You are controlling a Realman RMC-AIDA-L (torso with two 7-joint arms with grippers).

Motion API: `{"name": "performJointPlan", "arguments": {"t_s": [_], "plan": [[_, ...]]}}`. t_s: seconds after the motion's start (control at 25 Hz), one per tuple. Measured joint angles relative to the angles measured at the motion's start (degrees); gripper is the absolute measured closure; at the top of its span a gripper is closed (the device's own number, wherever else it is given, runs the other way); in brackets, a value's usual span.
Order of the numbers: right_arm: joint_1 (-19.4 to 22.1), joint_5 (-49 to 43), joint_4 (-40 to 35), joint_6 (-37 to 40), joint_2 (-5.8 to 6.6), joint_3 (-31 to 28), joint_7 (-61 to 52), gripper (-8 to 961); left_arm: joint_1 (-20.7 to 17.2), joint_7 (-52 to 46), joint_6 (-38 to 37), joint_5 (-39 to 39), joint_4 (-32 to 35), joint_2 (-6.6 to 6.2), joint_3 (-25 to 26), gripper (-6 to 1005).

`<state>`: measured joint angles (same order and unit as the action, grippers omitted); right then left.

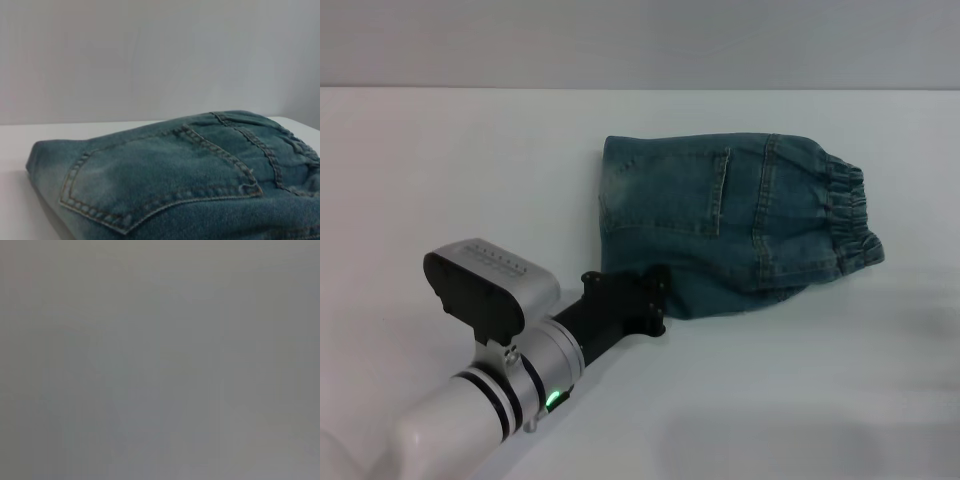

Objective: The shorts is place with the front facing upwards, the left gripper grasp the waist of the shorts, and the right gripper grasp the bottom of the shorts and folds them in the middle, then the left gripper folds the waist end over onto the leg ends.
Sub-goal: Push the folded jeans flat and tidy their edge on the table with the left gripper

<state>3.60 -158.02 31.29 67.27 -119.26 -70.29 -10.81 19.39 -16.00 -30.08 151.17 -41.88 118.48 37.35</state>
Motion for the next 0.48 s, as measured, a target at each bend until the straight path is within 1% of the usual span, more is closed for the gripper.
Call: {"name": "performJointPlan", "arguments": {"t_s": [0.48], "plan": [[-0.4,0.1,-0.2,-0.1,0.0,0.3,0.0,954,-0.1,0.5,-1.1,0.0,0.0,-0.22,0.9,917]]}}
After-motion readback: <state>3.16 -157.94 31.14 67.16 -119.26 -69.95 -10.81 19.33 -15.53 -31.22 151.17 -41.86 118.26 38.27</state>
